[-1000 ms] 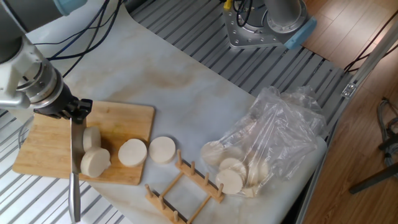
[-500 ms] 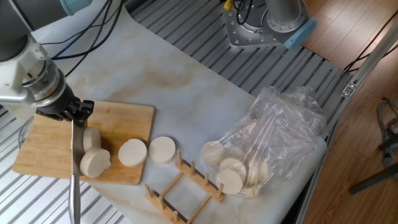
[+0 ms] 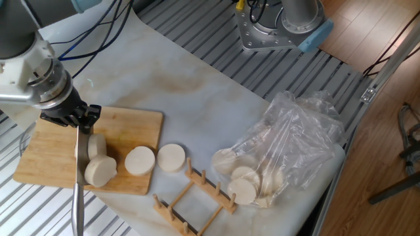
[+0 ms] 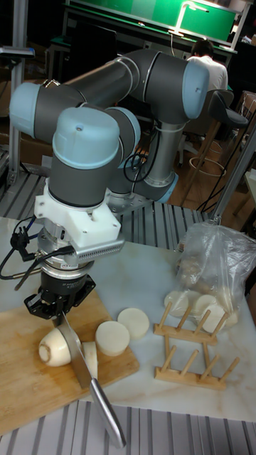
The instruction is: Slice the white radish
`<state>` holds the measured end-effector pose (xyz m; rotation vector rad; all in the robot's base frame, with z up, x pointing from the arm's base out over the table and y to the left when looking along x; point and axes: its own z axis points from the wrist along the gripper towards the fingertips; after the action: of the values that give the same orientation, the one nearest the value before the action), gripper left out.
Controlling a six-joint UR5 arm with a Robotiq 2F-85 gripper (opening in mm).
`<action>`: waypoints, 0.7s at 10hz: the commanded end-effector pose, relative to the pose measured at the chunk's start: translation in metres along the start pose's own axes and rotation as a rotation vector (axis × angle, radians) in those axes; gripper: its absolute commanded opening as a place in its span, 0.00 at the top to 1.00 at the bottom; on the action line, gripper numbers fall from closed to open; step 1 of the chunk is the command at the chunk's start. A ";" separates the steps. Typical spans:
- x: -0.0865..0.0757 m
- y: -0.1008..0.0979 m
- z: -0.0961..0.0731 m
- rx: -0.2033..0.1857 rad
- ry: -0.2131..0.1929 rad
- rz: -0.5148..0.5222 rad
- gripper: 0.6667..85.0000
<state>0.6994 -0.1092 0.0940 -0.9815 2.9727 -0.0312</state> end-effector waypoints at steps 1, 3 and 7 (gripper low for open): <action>-0.009 0.002 0.000 -0.001 -0.057 0.006 0.99; -0.008 0.002 0.002 0.004 -0.079 0.002 0.99; 0.010 -0.001 0.005 0.004 -0.030 -0.004 0.99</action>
<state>0.6973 -0.1113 0.0899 -0.9783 2.9293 -0.0270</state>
